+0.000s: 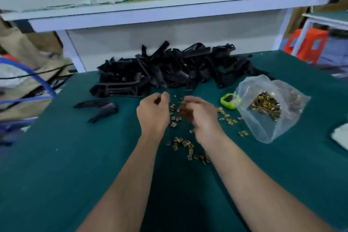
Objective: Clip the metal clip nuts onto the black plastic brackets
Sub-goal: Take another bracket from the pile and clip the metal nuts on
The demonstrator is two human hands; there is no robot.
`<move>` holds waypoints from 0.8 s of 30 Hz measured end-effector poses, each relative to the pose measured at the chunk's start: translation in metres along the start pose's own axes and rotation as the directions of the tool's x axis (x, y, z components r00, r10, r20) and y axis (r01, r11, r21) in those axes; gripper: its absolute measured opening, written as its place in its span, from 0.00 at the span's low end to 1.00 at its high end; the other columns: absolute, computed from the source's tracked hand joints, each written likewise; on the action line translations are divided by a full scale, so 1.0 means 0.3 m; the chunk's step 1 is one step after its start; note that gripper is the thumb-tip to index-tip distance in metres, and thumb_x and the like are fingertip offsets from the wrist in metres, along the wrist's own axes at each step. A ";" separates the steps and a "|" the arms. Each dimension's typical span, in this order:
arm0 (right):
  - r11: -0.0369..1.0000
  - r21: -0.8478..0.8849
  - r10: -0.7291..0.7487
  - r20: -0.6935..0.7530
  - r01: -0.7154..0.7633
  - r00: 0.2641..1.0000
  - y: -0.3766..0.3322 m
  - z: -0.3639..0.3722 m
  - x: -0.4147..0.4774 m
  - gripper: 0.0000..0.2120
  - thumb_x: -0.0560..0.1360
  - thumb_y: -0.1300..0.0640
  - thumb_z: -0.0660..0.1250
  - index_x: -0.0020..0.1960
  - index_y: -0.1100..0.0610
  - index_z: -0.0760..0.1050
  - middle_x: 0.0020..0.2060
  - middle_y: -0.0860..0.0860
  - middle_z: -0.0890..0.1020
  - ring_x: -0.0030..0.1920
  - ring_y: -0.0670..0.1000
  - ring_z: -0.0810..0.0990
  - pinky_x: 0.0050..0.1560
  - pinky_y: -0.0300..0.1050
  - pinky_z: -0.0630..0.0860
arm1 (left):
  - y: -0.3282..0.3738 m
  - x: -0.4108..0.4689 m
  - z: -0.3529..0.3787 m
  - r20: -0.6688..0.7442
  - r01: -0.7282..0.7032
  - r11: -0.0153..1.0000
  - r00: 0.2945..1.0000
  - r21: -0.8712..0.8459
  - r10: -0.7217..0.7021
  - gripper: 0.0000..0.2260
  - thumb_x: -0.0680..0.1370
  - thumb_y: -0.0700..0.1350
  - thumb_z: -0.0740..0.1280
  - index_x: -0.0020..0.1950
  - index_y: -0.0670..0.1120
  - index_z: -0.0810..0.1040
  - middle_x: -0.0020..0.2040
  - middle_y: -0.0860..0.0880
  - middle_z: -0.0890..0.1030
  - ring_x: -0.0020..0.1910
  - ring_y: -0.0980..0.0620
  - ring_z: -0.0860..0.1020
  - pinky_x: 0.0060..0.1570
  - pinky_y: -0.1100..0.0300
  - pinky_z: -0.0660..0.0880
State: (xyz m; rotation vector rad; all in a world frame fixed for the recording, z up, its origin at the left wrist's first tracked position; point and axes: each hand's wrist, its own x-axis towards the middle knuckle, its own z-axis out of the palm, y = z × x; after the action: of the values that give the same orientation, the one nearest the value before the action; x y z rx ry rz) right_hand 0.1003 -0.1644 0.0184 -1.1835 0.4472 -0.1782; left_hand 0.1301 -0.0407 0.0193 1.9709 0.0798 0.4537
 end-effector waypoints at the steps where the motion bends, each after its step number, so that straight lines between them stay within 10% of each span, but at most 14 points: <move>1: 0.997 -0.077 -0.016 -0.012 0.015 1.000 -0.001 0.021 0.027 0.11 0.76 0.67 0.67 0.50 0.55 0.84 0.46 0.54 0.87 0.48 0.54 0.86 0.53 0.51 0.82 | -0.028 0.010 -0.018 0.048 0.015 1.000 0.999 -0.002 -0.015 0.16 0.80 0.54 0.65 0.37 0.46 0.80 0.27 0.50 0.76 0.24 0.56 0.70 0.29 0.59 0.67; 4: 0.972 -0.231 -0.057 -0.044 0.045 0.997 -0.011 0.061 0.113 0.10 0.76 0.62 0.69 0.51 0.51 0.84 0.47 0.50 0.85 0.49 0.51 0.81 0.44 0.44 0.75 | -0.094 0.033 -0.026 0.203 0.058 0.996 0.977 0.066 -0.070 0.09 0.79 0.56 0.67 0.56 0.57 0.84 0.51 0.58 0.85 0.51 0.58 0.82 0.49 0.59 0.77; 8: 0.918 -0.390 -0.174 -0.235 0.071 0.956 -0.040 0.082 0.251 0.04 0.75 0.58 0.71 0.43 0.58 0.82 0.37 0.52 0.82 0.42 0.55 0.81 0.31 0.49 0.74 | -0.141 0.062 0.024 0.377 0.030 0.963 0.916 0.269 -0.134 0.27 0.78 0.61 0.67 0.77 0.56 0.70 0.81 0.49 0.63 0.79 0.46 0.62 0.76 0.47 0.62; 15: 0.777 -0.612 -0.068 -0.315 -0.148 0.947 -0.081 0.077 0.467 0.25 0.72 0.38 0.70 0.59 0.57 0.79 0.51 0.55 0.84 0.47 0.59 0.84 0.50 0.52 0.81 | -0.162 0.136 0.097 0.434 -0.194 0.865 0.901 0.462 -0.029 0.24 0.78 0.63 0.67 0.72 0.56 0.78 0.78 0.51 0.70 0.79 0.50 0.63 0.77 0.49 0.60; 24: 0.806 -0.592 -0.216 -0.295 -0.001 0.931 -0.122 0.100 0.489 0.04 0.70 0.55 0.70 0.42 0.56 0.78 0.41 0.54 0.84 0.37 0.55 0.81 0.32 0.42 0.71 | -0.170 0.137 0.122 0.269 -0.159 0.939 0.960 0.304 0.075 0.03 0.76 0.49 0.74 0.47 0.54 0.88 0.52 0.55 0.85 0.60 0.52 0.79 0.59 0.57 0.74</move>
State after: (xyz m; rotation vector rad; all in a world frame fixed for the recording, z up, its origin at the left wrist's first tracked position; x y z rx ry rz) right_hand 0.2484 -0.2061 0.0257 -1.8044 0.7857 -0.3746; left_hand 0.1885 -0.0396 -0.0280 2.3523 -0.1364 0.2722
